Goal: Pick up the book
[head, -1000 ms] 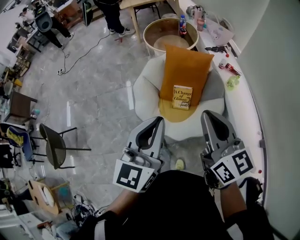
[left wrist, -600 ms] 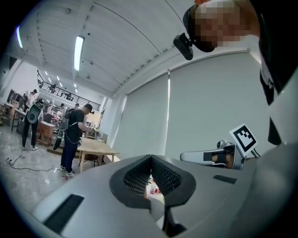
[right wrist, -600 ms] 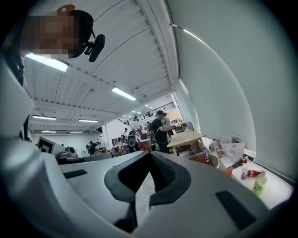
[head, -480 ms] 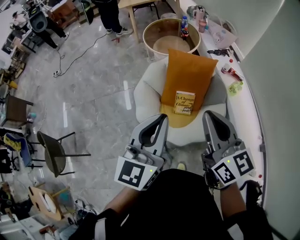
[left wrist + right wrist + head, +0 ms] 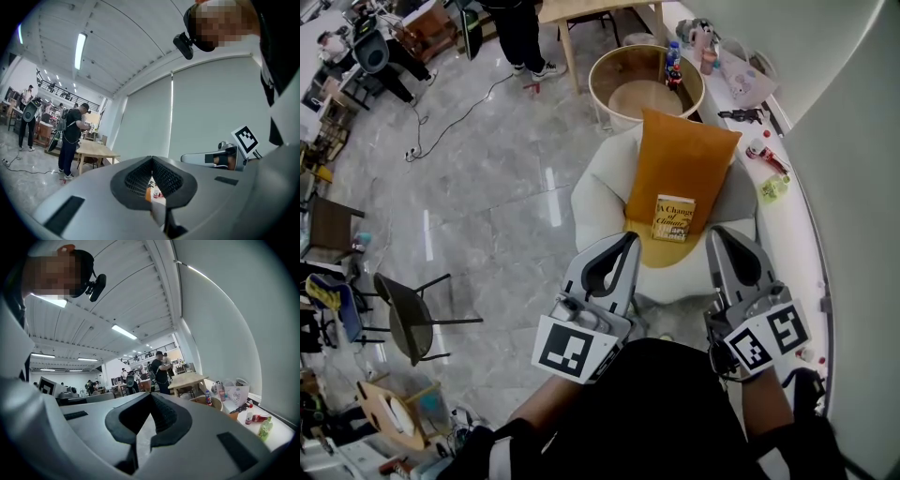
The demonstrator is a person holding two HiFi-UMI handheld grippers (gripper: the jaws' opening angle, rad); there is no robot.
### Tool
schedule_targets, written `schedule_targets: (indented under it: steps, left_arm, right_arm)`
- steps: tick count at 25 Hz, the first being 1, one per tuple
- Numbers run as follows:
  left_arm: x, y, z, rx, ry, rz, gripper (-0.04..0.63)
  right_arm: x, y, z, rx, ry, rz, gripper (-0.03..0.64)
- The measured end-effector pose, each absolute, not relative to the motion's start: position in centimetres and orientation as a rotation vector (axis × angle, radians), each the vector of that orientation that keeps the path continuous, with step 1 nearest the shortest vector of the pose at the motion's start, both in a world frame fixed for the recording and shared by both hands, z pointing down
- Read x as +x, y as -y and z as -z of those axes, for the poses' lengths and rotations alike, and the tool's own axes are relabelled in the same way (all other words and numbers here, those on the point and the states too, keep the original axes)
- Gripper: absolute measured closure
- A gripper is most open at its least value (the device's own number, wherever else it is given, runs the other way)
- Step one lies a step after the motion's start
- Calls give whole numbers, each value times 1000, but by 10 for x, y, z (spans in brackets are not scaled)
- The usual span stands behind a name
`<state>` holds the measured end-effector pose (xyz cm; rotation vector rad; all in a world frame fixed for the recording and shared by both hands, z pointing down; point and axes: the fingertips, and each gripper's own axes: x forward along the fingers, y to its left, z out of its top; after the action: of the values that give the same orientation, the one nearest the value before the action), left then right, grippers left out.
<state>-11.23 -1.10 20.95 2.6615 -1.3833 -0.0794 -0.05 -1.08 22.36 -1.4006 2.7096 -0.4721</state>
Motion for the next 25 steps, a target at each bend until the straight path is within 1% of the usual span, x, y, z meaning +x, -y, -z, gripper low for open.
schedule_targets:
  steps: [25]
  left_arm:
    - [-161,76,-221,2689,1299,111,591]
  right_arm:
    - [-57,72,-243,-1458,-2707,515,607]
